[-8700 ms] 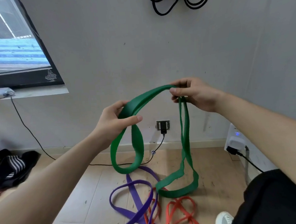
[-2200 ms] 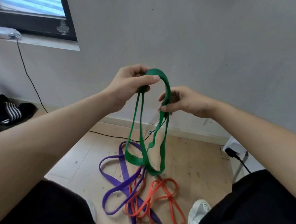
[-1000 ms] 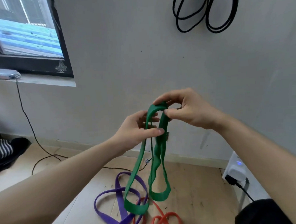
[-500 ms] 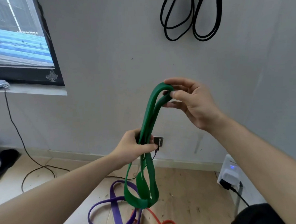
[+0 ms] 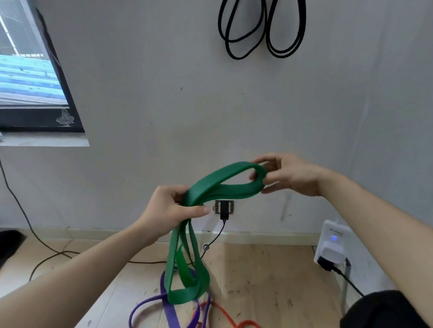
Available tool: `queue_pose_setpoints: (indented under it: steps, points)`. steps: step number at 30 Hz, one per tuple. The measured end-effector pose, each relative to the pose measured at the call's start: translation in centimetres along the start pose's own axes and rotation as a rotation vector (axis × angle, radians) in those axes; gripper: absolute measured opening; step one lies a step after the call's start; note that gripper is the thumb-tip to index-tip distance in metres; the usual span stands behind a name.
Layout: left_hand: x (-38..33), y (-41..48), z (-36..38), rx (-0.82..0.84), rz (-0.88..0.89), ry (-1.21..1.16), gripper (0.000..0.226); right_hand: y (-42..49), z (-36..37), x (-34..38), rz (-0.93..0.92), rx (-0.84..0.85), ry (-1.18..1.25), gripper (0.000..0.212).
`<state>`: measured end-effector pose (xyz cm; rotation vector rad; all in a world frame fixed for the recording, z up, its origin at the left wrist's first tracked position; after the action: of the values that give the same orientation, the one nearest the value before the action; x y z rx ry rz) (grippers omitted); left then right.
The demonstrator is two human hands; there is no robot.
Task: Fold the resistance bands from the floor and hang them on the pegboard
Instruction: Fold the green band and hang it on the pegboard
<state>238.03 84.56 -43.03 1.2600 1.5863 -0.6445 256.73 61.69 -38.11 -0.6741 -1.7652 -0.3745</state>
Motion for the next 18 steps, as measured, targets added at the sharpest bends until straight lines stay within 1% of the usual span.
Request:
queue_pose_setpoints:
  steps: [1,3,5,6,8,10,12,13,14,16,18]
  points:
    - [-0.2,-0.1,-0.1,-0.001,0.007,0.0,0.027,0.1,0.0,-0.6,0.031,0.07,-0.096,0.044]
    - [-0.5,-0.2,-0.2,0.013,0.016,0.005,0.026,0.1,0.3,-1.2,0.089,0.186,-0.349,0.049]
    - [-0.7,-0.2,-0.1,0.043,0.031,0.007,0.025,-0.1,1.1,-0.8,0.104,0.213,-0.539,0.062]
    - [-0.9,-0.3,0.0,0.063,0.042,0.016,0.024,-0.2,1.6,-0.2,0.07,0.195,-0.58,0.07]
    - [-1.2,-0.3,0.2,0.097,0.067,0.046,0.022,-0.3,3.3,1.1,-0.054,0.164,-0.579,0.084]
    - [-1.5,-0.5,0.2,0.111,0.089,0.069,0.021,-0.1,5.7,1.9,-0.147,0.181,-0.555,0.092]
    - [-1.6,-0.5,0.2,0.128,0.102,0.061,0.022,0.2,8.2,1.7,-0.202,0.209,-0.577,0.095]
    - [-1.6,-0.5,0.1,0.131,0.103,0.048,0.023,0.5,9.2,1.4,-0.226,0.218,-0.585,0.091]
    - [-1.6,-0.6,0.1,0.132,0.105,0.039,0.024,0.7,10.1,1.2,-0.253,0.221,-0.584,0.08]
    - [-1.5,-0.7,-0.1,0.128,0.109,0.05,0.022,0.9,10.9,1.1,-0.303,0.207,-0.585,0.052]
    - [-1.5,-0.8,-0.1,0.128,0.097,0.072,0.023,0.8,10.6,1.6,-0.303,0.194,-0.589,0.033]
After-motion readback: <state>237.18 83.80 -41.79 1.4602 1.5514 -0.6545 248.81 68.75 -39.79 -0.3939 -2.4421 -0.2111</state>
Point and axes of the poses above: each hand's wrist, its own y-axis towards the middle knuckle, its own z-axis out of the palm, x = y × z, the point moved 2 cm from there along y, towards the middle knuckle, and after that the axes turned 1 degree about y, right-handed, at the moved point
